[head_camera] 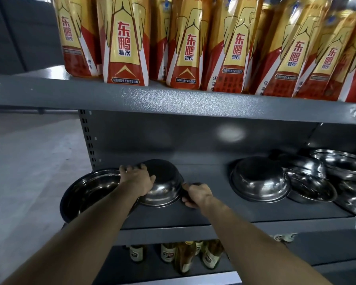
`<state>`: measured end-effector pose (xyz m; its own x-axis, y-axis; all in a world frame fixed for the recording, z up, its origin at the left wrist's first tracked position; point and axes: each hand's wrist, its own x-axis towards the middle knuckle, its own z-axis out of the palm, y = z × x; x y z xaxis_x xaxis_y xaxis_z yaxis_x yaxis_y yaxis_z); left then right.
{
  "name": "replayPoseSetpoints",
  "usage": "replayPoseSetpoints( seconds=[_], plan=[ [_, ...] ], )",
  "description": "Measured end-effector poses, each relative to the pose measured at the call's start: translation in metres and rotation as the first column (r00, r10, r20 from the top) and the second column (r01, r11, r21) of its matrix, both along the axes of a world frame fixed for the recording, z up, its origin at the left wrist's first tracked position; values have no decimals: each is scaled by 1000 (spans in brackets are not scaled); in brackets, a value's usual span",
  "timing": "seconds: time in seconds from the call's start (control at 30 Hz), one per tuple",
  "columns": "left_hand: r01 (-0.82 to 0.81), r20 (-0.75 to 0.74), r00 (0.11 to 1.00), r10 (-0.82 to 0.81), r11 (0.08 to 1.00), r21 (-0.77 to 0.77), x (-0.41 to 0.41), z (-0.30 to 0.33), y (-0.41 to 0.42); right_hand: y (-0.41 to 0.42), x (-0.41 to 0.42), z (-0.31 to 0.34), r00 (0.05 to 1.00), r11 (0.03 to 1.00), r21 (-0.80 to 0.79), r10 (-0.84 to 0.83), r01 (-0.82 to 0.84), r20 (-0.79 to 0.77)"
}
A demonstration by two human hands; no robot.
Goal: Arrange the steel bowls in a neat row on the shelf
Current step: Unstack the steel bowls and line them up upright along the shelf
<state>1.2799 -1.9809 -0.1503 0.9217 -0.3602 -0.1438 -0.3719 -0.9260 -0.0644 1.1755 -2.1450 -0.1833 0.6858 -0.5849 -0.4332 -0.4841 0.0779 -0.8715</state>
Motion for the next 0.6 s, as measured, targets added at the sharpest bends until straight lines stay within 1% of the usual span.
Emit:
replayPoseSetpoints(
  seconds=[0.07,0.17,0.27,0.37,0.43,0.5,0.6],
  plan=[
    [21,11,1000,-21,1000,-21,-1,1,-2,1,1,-1,1000,1000,4,5,-5,-7],
    [95,35,995,-93,994,-55,-8,1,-11,2,2,-2,1000,1000,1,-6,6,-14],
    [128,21,992,-127,988,-92,-16,-1,-23,-1,3,-5,998,996,-77,-36,32,-47],
    [107,-18,994,-111,980,-170,-20,-3,-30,-7,0,-6,994,987,-151,-61,47,-89],
    [67,-57,995,-81,975,-211,-21,-6,-31,-9,-3,-6,995,987,-153,-56,42,-88],
    [41,-94,994,-62,976,-214,-20,-9,-31,-9,-4,-5,995,987,-158,-47,33,-89],
    [32,-116,991,-63,966,-255,-18,-11,-33,-6,-3,-3,996,992,-113,-55,47,-66]
  ],
)
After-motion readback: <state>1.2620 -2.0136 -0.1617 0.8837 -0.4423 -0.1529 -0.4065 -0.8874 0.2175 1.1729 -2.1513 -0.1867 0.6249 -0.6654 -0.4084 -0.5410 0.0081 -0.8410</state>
